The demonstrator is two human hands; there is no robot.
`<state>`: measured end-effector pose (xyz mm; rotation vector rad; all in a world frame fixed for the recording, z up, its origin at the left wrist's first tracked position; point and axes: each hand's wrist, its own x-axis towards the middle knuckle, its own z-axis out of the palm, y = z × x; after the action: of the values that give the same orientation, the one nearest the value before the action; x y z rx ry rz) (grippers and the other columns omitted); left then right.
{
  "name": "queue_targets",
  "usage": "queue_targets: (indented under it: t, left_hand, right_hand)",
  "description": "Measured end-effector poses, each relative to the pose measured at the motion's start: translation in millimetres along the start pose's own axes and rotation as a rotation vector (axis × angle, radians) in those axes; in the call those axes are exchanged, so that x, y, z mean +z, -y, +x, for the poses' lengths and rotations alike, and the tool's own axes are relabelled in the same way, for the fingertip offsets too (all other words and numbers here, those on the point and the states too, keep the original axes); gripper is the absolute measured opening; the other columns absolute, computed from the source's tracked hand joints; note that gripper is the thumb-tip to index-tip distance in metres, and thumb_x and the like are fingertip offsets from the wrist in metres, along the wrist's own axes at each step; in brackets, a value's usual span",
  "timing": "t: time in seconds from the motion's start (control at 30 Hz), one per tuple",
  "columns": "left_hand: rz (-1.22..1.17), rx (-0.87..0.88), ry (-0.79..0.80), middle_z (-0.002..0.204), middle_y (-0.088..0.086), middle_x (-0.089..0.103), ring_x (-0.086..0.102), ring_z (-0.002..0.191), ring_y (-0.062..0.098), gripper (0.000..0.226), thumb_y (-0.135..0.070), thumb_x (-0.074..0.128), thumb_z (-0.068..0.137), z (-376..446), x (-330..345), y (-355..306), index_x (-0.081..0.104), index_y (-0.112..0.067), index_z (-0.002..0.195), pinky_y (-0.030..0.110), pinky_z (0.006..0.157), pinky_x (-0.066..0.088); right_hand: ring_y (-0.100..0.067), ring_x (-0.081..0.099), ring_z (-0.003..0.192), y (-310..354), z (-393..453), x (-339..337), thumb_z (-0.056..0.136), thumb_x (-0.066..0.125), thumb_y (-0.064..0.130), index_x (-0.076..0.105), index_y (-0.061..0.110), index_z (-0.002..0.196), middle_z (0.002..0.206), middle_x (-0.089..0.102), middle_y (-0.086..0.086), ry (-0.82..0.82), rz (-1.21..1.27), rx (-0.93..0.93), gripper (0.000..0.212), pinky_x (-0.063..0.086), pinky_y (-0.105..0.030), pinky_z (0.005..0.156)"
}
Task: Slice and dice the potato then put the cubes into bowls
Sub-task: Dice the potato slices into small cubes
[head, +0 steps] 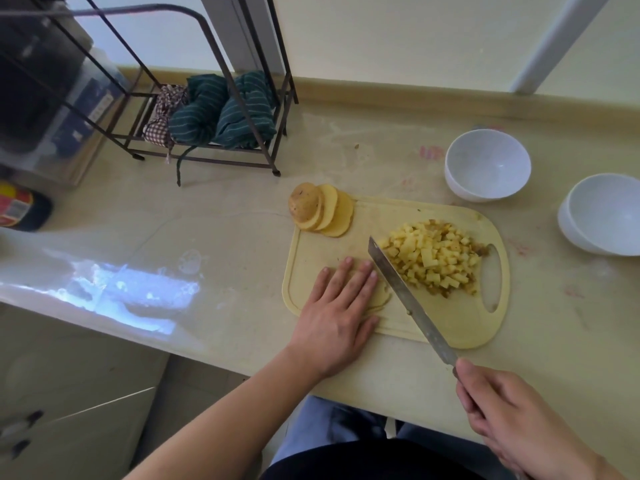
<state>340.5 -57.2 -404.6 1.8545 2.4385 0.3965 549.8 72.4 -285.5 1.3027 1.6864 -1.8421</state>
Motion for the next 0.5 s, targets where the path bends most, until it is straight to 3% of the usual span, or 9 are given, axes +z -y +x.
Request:
queue_targets:
  t: [0.13,0.3,0.5]
  left_hand:
    - [-0.109,-0.039,-0.069,0.160,0.005,0.042,0.030,0.152,0.029,0.054,-0.040,0.041,0.106,5.6,-0.1,-2.8,0.049,-0.012,0.151,0.046,0.124,0.022]
    - [-0.261,-0.050,-0.194,0.142,0.013,0.060,0.049,0.138,0.034,0.043,-0.033,0.060,0.102,6.2,6.1,-1.3,0.066,-0.002,0.132,0.048,0.113,0.043]
    - [-0.318,-0.138,-0.284,0.136,0.012,0.064,0.056,0.130,0.032,0.039,-0.028,0.069,0.098,9.6,6.2,-5.5,0.071,0.002,0.124,0.043,0.109,0.047]
  right_hand:
    - [-0.013,0.018,0.037,3.3,1.8,5.7,0.087,0.040,0.056,0.041,0.008,0.068,0.052,0.026,-0.006,0.020,0.009,0.006,0.052,0.016,-0.017,0.037]
    - [-0.012,0.021,0.036,3.1,4.1,18.3,0.087,0.036,0.059,0.041,0.010,0.068,0.050,0.030,-0.004,0.040,0.008,0.005,0.054,0.017,-0.018,0.036]
    - [-0.006,0.025,0.035,12.4,20.9,35.4,0.087,0.033,0.063,0.040,0.012,0.068,0.049,0.034,0.002,-0.017,-0.058,-0.085,0.055,0.023,-0.011,0.035]
